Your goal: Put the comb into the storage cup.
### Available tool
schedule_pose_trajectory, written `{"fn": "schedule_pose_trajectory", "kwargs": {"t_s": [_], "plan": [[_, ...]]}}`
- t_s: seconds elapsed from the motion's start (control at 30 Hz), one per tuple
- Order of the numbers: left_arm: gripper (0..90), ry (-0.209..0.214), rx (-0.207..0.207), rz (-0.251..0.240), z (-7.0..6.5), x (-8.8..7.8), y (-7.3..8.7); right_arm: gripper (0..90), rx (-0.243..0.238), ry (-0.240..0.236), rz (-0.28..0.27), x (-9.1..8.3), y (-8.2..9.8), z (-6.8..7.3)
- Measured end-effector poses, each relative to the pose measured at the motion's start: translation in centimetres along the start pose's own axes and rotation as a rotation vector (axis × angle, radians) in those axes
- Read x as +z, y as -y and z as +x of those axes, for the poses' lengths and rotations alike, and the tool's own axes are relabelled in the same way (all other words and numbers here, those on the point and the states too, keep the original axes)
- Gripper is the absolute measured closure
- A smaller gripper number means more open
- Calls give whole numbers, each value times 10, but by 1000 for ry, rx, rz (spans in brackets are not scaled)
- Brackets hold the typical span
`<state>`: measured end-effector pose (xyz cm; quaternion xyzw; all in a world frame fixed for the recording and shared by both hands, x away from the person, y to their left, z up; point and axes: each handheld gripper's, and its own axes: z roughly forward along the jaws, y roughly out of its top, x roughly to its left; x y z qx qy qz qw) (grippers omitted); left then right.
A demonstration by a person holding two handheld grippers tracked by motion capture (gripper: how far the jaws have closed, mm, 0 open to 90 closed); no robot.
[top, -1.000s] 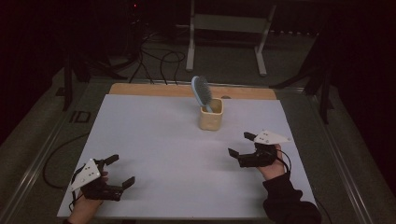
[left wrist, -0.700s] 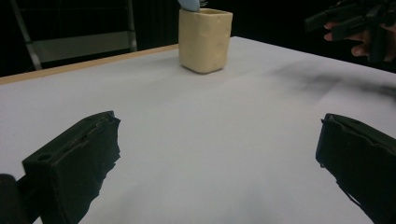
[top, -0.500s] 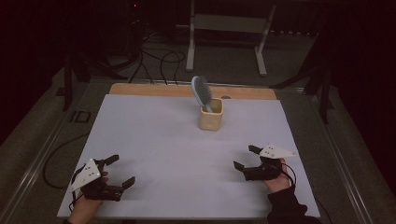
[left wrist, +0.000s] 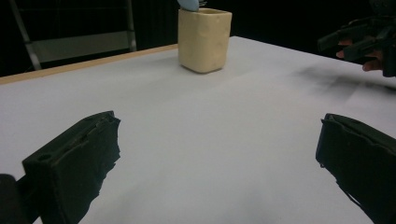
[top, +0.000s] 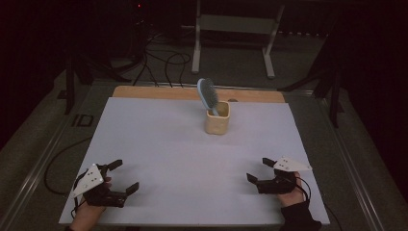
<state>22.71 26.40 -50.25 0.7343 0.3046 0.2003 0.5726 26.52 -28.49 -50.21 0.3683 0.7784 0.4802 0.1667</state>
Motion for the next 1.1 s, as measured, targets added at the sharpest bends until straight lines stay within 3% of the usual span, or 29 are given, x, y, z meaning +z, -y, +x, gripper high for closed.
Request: {"fn": "schedule_pose_trajectory", "kwargs": {"t_s": [0.27,0.47,0.67,0.8,0.97,1.1], "plan": [[0,-1,-2,1,0,1,1,92,0,23,42,-13,16,0],[0,-3,-5,2,0,1,1,92,32,35,29,-21,25,-3],[0,-4,-9,4,1,1,2,92,42,42,37,-18,27,-6],[0,-1,-7,6,0,2,2,92,21,55,44,-12,25,-7],[0,-1,-5,8,1,2,2,91,3,41,73,-7,25,-6],[0,0,-7,8,0,3,2,92,4,37,66,-8,26,-7]]}}
